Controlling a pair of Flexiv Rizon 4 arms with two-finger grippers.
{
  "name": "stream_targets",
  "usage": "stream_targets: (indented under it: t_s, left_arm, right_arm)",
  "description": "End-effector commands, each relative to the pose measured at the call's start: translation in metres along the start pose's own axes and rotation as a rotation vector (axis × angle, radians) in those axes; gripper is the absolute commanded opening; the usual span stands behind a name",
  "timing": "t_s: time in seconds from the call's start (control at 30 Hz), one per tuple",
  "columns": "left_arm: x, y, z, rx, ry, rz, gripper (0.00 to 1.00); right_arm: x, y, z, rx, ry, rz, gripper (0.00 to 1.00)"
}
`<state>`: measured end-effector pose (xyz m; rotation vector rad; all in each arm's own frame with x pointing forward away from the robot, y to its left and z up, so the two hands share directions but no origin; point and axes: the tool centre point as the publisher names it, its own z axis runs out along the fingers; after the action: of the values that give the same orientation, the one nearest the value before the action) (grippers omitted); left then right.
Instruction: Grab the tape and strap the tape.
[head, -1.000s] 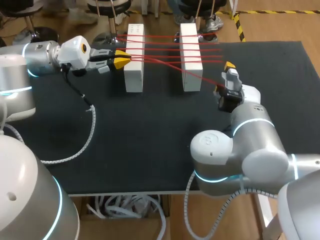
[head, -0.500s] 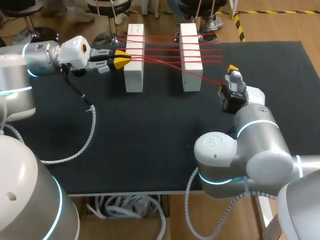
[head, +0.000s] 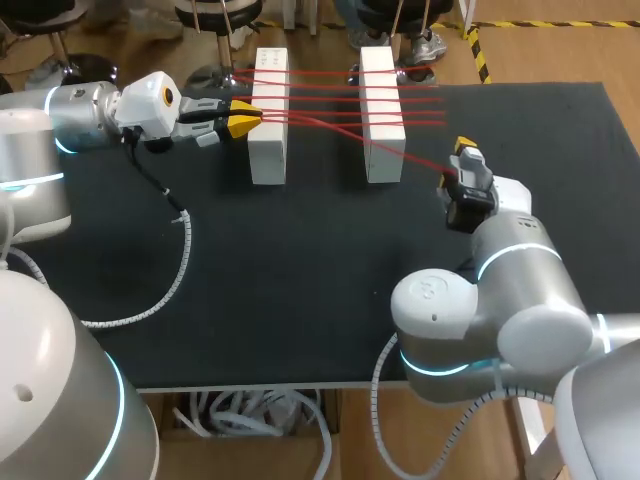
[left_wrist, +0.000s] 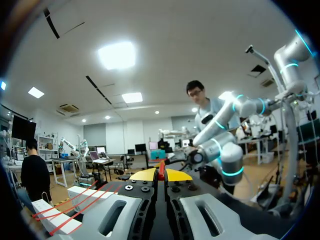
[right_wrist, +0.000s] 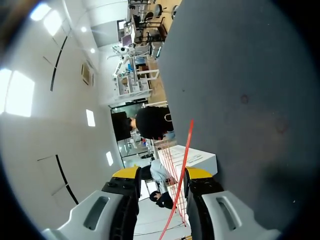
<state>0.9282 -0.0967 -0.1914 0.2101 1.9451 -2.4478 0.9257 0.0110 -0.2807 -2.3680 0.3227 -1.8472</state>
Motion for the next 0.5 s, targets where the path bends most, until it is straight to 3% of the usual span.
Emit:
stream_targets:
  t_s: [0.03,0.4,0.47,0.5]
  left_arm:
    - [-0.0010,0.0007,-0.0007,0.002,0.003,-0.001,0.00]
    - [-0.0010,0.0007,-0.0007,0.002,0.003,-0.001,0.00]
    - [-0.0010,0.0007,-0.0007,0.002,0.003,-0.001,0.00]
    - [-0.0010,0.0007,-0.0007,0.002,0.003,-0.001,0.00]
  right_arm:
    - [0.0026,0.0015,-0.0038,0.004,-0.009,-0.003,0.34]
    - [0.0031,0.0002,-0.0060,0.003,-0.011,-0.003,0.31]
    - [0.0026,0.0009,-0.0065,0.003,-0.012,-0.006,0.28]
    - [0.0024,0.0009,-0.0067,0.003,-0.012,-0.008,0.22]
